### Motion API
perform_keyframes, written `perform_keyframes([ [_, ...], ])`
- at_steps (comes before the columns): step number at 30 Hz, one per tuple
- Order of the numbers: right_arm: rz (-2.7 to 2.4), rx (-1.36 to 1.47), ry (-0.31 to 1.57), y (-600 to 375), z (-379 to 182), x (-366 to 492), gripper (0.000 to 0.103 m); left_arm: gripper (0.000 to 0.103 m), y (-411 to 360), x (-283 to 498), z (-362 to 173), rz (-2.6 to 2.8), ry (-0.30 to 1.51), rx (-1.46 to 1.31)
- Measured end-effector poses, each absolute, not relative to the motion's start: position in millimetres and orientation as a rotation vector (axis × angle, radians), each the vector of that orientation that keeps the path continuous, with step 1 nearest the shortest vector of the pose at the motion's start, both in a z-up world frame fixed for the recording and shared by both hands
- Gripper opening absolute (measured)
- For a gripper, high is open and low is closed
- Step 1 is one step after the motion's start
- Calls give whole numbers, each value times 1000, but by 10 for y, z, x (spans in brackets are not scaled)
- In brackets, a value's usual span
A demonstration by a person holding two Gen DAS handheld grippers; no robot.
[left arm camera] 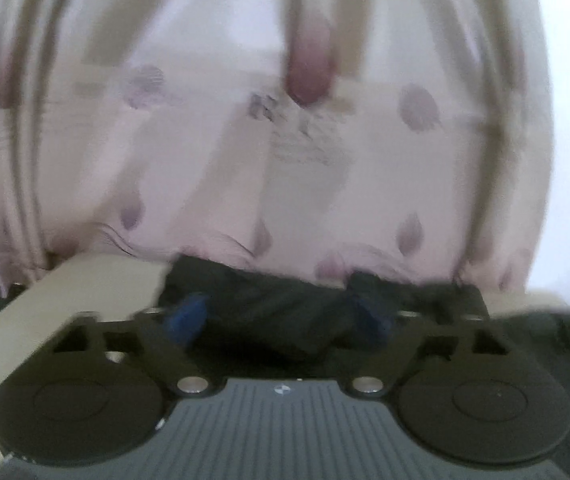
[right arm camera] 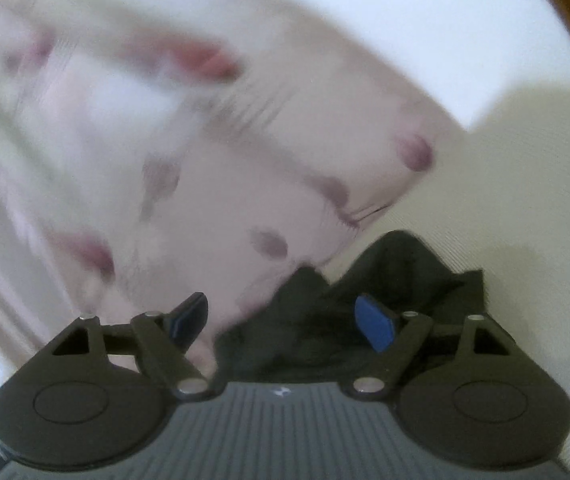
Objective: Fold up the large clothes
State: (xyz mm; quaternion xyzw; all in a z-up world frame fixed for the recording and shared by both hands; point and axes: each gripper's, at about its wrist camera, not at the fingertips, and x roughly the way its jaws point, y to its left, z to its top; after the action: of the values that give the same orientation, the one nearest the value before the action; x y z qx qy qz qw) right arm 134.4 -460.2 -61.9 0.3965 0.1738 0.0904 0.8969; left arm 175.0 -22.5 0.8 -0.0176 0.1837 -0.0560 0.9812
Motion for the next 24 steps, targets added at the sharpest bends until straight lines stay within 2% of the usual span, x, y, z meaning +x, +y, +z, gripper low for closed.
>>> perform_keyframes([
  [2,231,667,415,-4341,-504,1404,68,55,-330,1838,-49,-137,415,-25],
  [3,249,591,435,-4199,-458,1432,68,54,-357,1877,-86,-137,428,-32],
  [4,262,524,452,-4059,-422,1463,67,53,-371,1916,-116,-137,435,-36],
  [6,281,402,485,-3776,-397,1545,55,52,-397,2008,-191,-118,450,-8],
  [8,280,314,532,-3574,-425,1683,52,51,-380,2140,-273,-89,481,4],
  [12,221,219,632,-3403,-582,1960,51,51,-217,2362,-464,-31,562,-20],
  [18,196,284,748,-3546,-814,2136,49,53,-23,2574,-736,5,677,-103],
  [24,179,305,807,-3571,-920,2240,48,54,-18,2618,-835,32,714,-94],
])
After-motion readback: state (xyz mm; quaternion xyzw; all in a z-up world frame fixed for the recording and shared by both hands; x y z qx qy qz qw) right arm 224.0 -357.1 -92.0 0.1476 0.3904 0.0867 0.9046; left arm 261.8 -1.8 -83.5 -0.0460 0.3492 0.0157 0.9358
